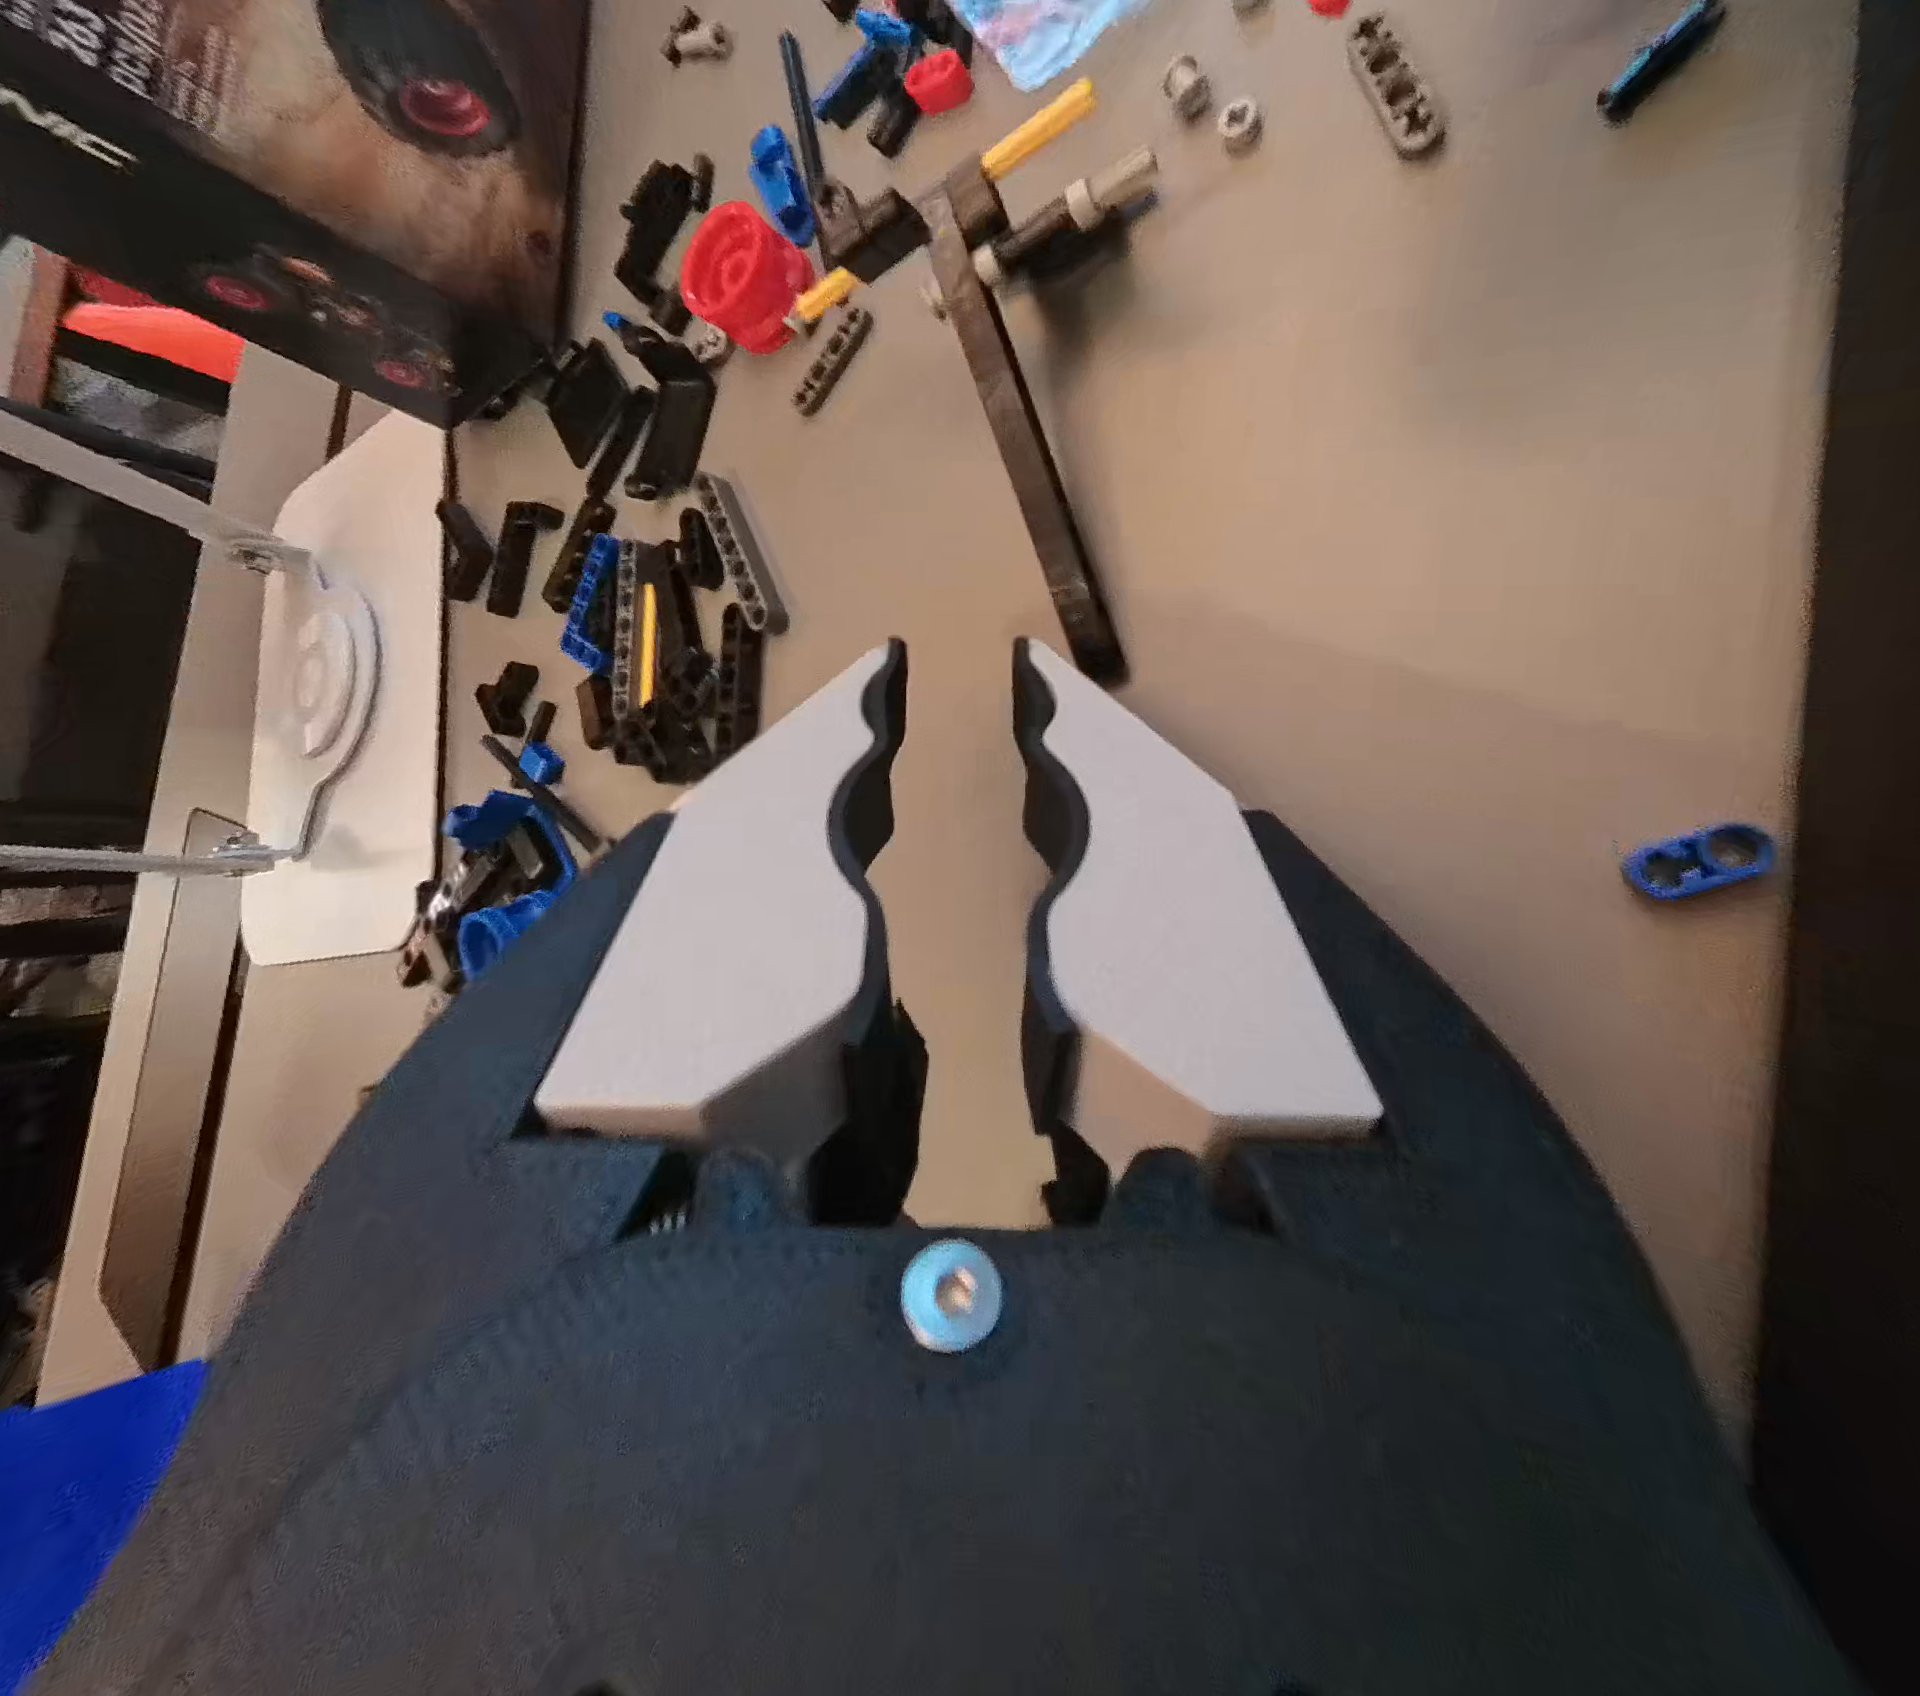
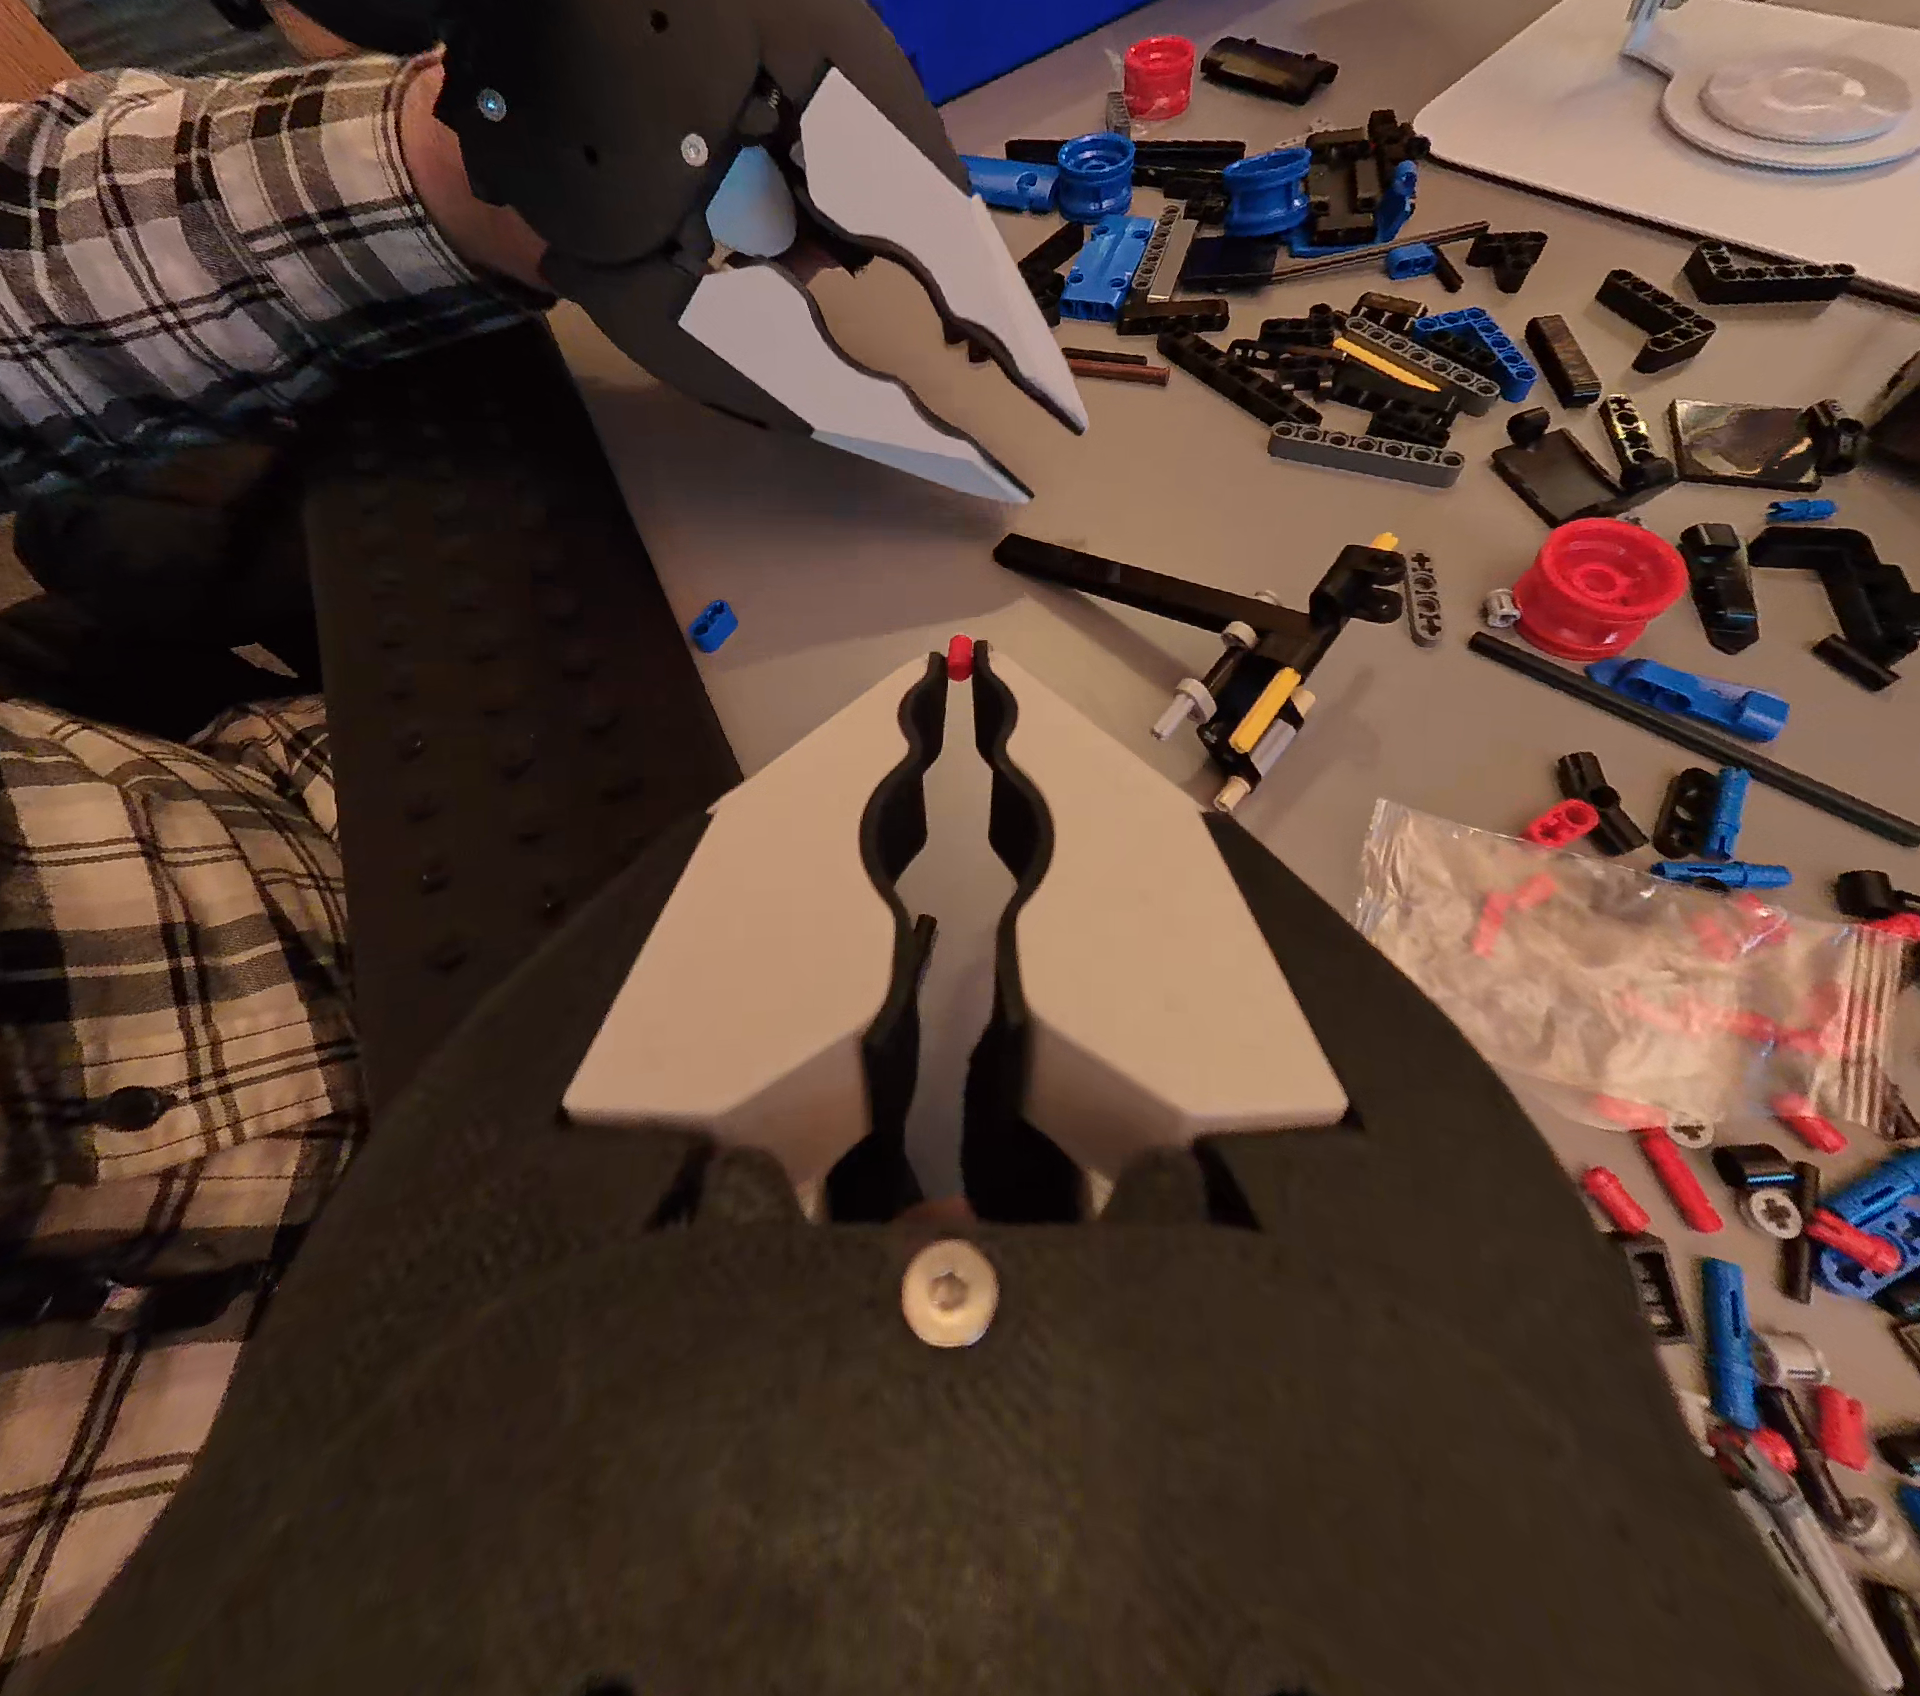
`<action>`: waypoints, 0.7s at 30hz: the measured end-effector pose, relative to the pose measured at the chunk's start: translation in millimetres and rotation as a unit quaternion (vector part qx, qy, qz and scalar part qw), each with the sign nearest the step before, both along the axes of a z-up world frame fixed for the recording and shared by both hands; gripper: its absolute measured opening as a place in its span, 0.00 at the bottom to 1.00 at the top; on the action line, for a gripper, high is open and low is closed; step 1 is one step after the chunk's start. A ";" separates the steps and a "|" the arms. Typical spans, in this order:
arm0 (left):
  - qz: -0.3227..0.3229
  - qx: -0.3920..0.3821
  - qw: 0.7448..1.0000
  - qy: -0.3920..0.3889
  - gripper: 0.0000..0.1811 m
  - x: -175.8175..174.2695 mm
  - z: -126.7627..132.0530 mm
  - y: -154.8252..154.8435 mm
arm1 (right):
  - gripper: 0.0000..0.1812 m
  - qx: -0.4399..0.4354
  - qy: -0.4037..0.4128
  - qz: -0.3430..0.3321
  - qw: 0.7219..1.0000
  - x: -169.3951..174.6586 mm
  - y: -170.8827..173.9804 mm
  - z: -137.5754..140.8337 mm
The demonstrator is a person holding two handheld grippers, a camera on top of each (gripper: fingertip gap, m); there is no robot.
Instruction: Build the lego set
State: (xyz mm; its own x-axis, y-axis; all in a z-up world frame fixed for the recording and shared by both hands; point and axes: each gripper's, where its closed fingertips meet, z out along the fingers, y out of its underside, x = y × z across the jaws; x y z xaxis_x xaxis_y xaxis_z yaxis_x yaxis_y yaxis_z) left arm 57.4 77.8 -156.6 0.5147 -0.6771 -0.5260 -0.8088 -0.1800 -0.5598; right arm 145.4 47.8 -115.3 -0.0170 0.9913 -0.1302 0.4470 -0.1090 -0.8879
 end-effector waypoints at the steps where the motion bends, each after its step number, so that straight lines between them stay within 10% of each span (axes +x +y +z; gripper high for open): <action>1: -0.003 -0.001 1.000 -0.011 0.10 2.6 2.8 0.5 | 0.02 -0.001 0.001 0.000 1.000 0.1 0.1 0.2; 21: -0.029 -0.002 1.000 -0.007 0.12 21.2 3.0 7.6 | 0.02 -0.011 0.017 0.000 1.000 1.3 1.2 3.6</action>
State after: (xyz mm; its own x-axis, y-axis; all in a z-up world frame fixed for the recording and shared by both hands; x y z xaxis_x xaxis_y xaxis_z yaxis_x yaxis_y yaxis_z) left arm 78.6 85.4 -153.6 0.4825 -0.7081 -0.5156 -0.8099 -0.1364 -0.5705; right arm 146.7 49.0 -111.7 -0.0214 0.9882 -0.1517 0.4156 -0.1292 -0.9003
